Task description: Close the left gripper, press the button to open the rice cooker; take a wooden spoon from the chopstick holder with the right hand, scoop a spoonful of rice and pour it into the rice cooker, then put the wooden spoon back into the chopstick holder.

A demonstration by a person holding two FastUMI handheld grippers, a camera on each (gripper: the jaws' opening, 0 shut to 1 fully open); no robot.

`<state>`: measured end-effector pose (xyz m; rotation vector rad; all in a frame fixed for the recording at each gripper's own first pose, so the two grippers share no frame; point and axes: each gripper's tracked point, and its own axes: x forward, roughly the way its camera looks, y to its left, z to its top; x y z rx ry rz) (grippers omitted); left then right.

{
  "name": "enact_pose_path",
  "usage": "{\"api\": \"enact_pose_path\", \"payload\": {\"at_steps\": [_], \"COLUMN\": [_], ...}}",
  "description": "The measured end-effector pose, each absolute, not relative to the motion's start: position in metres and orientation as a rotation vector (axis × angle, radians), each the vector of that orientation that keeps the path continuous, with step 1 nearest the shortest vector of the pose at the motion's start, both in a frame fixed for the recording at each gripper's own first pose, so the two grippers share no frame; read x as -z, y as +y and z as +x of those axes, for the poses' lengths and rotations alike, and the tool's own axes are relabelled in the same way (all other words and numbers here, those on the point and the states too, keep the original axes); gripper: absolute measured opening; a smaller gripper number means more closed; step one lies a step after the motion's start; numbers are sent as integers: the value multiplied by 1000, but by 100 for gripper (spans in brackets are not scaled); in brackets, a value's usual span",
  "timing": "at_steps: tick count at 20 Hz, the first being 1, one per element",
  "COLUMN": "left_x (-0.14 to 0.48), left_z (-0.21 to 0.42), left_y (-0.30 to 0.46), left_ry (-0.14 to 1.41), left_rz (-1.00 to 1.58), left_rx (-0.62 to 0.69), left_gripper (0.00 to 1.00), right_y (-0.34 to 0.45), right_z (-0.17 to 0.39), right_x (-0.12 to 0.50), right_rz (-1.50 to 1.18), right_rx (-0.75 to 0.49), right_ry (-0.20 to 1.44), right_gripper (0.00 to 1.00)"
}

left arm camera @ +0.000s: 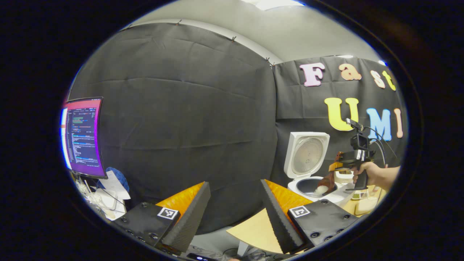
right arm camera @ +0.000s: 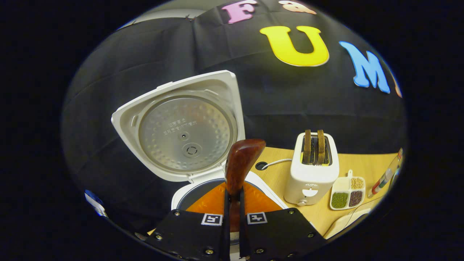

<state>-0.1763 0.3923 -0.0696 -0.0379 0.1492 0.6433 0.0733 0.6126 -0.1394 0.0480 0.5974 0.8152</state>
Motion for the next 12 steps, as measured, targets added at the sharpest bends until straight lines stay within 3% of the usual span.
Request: {"api": "enact_pose_path", "payload": {"at_steps": [7,12], "left_x": [70,68], "left_z": [-174,-171], "left_y": [390,388], "left_ry": [145,143], "left_rz": [-49,-50], "left_rx": [-641,-639], "left_gripper": [95,92], "right_y": [620,620], "right_z": [64,57], "right_x": [123,114], "right_rz": [-348,-433], "right_rx": [-910,-927], "right_ry": [291,205], "right_gripper": [10,10]}}
